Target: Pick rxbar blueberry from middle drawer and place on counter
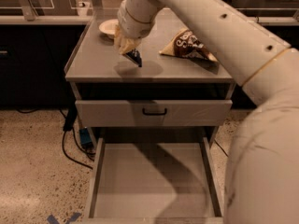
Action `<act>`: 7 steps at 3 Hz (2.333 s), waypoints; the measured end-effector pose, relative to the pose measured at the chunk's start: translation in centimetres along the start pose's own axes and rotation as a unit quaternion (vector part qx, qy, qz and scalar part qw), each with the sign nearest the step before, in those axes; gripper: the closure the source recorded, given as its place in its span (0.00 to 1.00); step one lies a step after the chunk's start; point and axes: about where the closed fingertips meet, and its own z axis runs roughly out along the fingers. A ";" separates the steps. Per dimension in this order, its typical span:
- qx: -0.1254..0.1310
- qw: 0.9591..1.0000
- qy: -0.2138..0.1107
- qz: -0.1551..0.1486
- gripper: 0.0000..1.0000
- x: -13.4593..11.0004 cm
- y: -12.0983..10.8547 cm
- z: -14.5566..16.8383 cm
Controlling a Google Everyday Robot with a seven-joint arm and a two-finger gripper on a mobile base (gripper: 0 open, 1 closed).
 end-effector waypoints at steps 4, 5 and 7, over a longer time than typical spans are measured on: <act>-0.073 0.996 -0.044 0.003 0.83 -0.9 0.9 6.9; -0.073 0.996 -0.044 0.003 0.60 -0.9 0.9 6.9; -0.073 0.996 -0.044 0.003 0.13 -0.9 0.9 6.9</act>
Offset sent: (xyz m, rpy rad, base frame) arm 0.0146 0.0429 -0.0856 -0.0554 0.2346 0.0858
